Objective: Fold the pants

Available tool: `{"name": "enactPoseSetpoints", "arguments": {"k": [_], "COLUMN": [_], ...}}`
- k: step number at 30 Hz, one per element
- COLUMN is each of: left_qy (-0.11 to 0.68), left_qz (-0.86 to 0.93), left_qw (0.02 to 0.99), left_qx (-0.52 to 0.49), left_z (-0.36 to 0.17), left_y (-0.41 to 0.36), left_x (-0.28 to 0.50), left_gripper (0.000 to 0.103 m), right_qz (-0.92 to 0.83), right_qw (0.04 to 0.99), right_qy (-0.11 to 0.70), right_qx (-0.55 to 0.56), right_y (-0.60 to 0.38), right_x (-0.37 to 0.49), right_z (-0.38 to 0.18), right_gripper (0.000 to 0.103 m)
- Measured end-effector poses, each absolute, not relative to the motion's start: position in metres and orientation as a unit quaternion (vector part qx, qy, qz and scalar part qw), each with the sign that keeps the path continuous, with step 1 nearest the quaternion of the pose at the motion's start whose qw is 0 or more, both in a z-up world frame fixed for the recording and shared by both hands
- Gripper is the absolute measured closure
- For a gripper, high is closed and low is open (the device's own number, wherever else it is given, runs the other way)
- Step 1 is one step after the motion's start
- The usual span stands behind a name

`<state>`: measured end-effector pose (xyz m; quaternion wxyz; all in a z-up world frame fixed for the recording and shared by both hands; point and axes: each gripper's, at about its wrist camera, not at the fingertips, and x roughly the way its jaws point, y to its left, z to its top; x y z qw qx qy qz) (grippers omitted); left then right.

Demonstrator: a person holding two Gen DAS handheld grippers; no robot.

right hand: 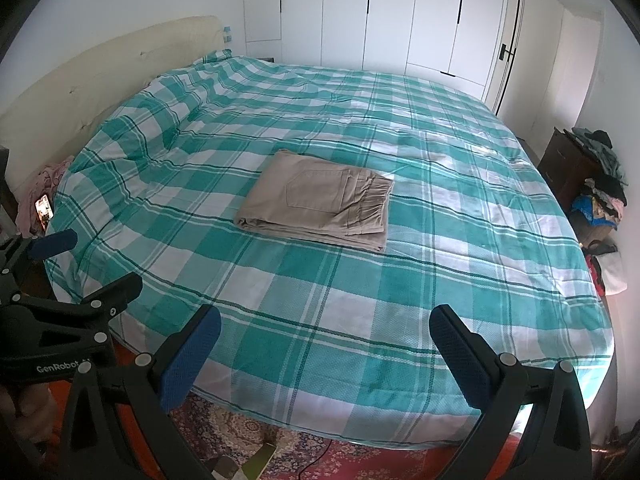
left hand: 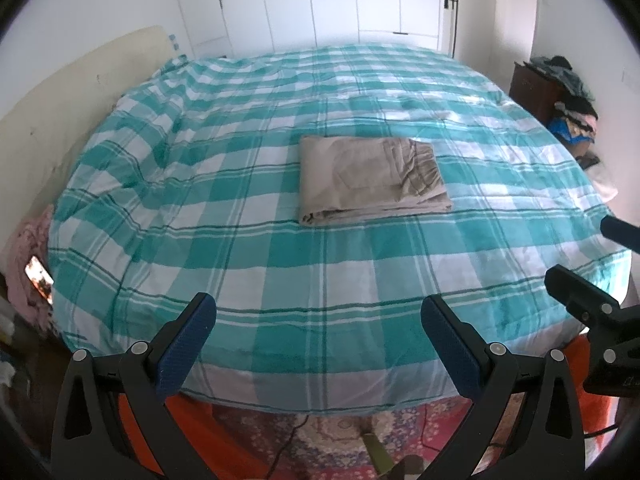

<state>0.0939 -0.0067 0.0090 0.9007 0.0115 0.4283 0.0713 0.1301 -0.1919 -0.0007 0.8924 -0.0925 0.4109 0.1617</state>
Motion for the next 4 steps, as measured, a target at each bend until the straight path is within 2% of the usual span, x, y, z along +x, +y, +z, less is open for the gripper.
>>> {"name": "enactPoseSetpoints", "arguments": {"k": [4], "left_qy": [0.427], "left_qz": [0.070], "left_qw": [0.901], "left_qx": [0.016], "left_z": [0.0091], "left_y": [-0.0062], "left_x": [0.0941], "left_gripper": [0.001], "right_qz": [0.163], "right_qw": [0.893], "right_qy": [0.410], "right_qx": [-0.092], "right_y": [-0.1927], "right_x": [0.1301], "right_z": [-0.0007], "right_gripper": [0.000]}}
